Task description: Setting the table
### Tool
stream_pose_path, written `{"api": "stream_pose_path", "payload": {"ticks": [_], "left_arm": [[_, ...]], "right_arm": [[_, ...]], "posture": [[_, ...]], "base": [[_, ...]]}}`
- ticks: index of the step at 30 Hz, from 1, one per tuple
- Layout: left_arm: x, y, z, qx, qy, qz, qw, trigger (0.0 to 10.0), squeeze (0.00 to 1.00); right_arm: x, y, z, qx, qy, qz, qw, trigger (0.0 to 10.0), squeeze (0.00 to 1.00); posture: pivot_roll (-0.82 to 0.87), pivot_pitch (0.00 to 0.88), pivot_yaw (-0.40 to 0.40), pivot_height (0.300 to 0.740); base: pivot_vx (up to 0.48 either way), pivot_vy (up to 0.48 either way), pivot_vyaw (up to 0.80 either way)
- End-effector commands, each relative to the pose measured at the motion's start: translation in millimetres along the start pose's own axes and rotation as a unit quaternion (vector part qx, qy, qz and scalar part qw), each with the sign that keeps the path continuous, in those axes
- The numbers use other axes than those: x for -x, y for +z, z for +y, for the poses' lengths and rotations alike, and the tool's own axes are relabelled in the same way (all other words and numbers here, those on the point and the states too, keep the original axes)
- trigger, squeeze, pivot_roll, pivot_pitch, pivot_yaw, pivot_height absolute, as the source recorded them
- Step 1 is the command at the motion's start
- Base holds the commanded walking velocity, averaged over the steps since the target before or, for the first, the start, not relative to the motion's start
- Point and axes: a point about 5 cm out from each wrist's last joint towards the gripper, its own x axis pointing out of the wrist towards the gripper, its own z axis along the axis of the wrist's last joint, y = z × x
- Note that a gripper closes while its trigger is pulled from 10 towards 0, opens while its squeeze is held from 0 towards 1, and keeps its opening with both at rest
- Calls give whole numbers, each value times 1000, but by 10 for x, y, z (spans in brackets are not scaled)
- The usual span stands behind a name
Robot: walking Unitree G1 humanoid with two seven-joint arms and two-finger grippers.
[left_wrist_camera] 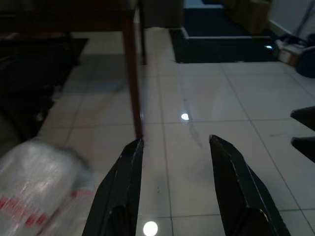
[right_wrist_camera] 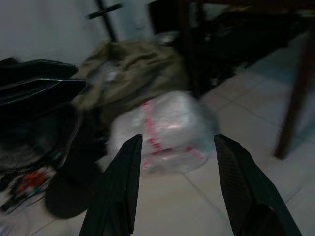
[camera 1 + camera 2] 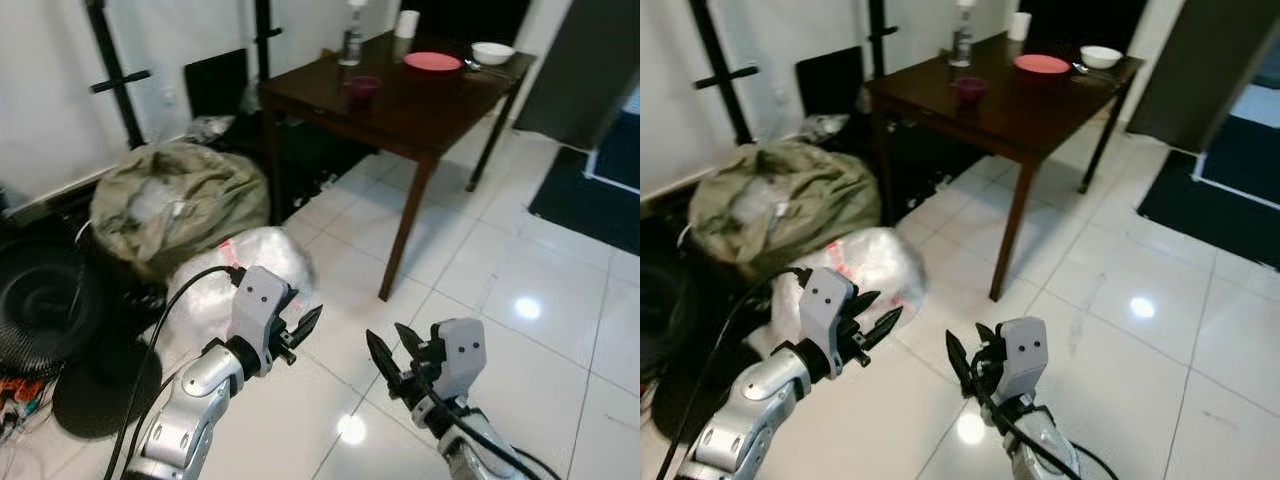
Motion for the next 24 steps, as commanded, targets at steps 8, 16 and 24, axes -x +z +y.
{"api": "stream_pose_path", "payload": {"ticks": [8, 16, 24], "left_arm": [[-31, -24, -85, 1, -16, 0, 1000, 10000, 0], [-54, -14, -103, 1, -22, -3, 1000, 10000, 0], [-73, -8, -124, 2, -27, -5, 1000, 10000, 0]], "right_arm": [[43, -26, -64, 0, -11, 7, 1000, 10000, 0], [52, -29, -69, 0, -15, 7, 1000, 10000, 0], [57, -34, -75, -1, -18, 7, 1000, 10000, 0]], "posture": [[-44, 108, 92, 740], [-49, 111, 100, 740], [-50, 112, 103, 740]], "base": [[480, 0, -728], [480, 0, -725], [480, 0, -725]]}}
